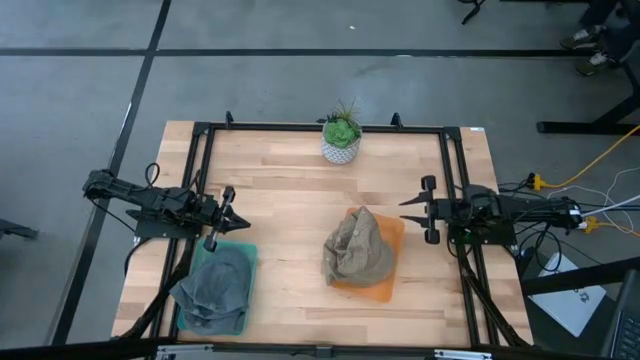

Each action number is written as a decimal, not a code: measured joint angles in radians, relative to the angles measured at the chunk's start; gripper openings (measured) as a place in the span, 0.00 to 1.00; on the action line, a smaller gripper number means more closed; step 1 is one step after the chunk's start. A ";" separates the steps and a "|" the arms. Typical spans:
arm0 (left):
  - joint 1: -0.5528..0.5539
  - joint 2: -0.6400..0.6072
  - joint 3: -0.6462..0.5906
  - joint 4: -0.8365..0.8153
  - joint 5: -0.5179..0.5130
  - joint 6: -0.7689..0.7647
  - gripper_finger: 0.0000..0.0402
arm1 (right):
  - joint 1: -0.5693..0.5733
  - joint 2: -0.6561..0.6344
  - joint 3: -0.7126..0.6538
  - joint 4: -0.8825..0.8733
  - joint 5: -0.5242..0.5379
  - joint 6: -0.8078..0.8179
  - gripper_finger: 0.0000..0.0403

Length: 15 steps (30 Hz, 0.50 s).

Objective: Pick & Place hat
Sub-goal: Return to Home Position

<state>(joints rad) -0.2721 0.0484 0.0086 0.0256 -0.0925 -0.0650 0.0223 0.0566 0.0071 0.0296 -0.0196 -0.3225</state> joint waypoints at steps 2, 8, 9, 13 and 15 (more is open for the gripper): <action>0.000 0.000 0.000 0.000 0.000 0.000 0.02 | 0.000 0.000 0.000 0.010 0.000 0.000 0.38; 0.000 0.000 0.000 0.000 0.000 0.000 0.03 | 0.000 0.000 0.000 0.005 0.000 0.000 0.38; 0.000 0.000 0.000 0.000 0.000 0.000 0.03 | 0.000 0.000 0.000 -0.003 0.000 0.000 0.38; 0.000 0.000 0.000 0.000 0.000 0.000 0.03 | 0.000 0.000 0.000 -0.012 0.000 0.000 0.38; 0.000 0.000 0.000 0.000 0.000 0.000 0.03 | 0.000 0.000 0.000 -0.012 0.000 0.000 0.38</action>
<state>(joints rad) -0.2720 0.0483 0.0086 0.0254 -0.0925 -0.0650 0.0223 0.0566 0.0071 0.0172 -0.0193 -0.3225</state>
